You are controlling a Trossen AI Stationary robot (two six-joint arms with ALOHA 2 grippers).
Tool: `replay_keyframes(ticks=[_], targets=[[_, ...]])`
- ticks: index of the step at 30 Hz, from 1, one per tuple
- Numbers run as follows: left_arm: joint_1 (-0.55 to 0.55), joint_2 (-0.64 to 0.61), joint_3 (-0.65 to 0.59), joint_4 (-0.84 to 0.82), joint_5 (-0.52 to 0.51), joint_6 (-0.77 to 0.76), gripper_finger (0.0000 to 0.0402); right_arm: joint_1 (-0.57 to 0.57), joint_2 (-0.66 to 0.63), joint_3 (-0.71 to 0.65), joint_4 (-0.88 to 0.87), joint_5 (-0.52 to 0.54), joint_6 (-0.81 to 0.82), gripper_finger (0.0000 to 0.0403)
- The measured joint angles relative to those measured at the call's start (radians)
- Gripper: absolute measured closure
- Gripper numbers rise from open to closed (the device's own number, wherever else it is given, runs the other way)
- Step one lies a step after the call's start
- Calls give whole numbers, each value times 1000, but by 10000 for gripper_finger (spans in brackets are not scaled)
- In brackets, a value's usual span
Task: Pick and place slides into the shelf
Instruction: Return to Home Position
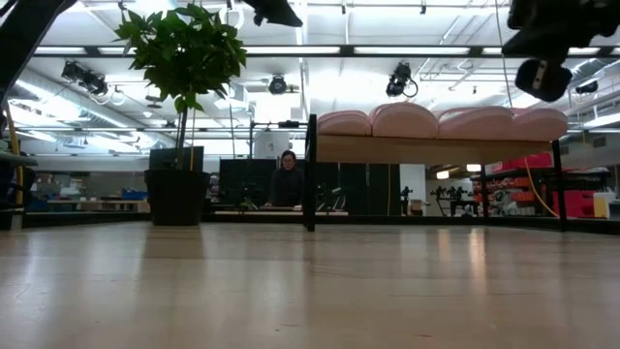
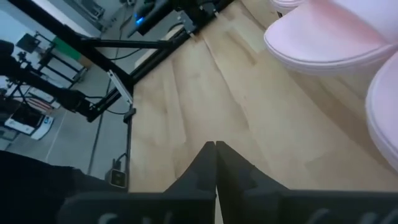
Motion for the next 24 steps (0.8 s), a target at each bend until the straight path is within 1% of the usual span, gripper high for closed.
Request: replay_keyframes(ticks=[2, 6, 13, 21, 24], targets=[[-2, 7, 0, -2, 12, -28, 379, 0, -43, -30, 0, 2, -23, 400], [-21, 32, 0, 26, 25, -35, 382, 0, -121, -87, -1, 2, -62, 400], [-92, 83, 0, 144, 29, -56, 396, 0, -271, -147, 1, 0, -107, 401], [-136, 121, 0, 190, 25, -100, 373, -1, -448, -174, -4, 35, -130, 402], [-146, 128, 0, 203, 23, -123, 371, 0, -470, -178, -2, 42, -132, 403]])
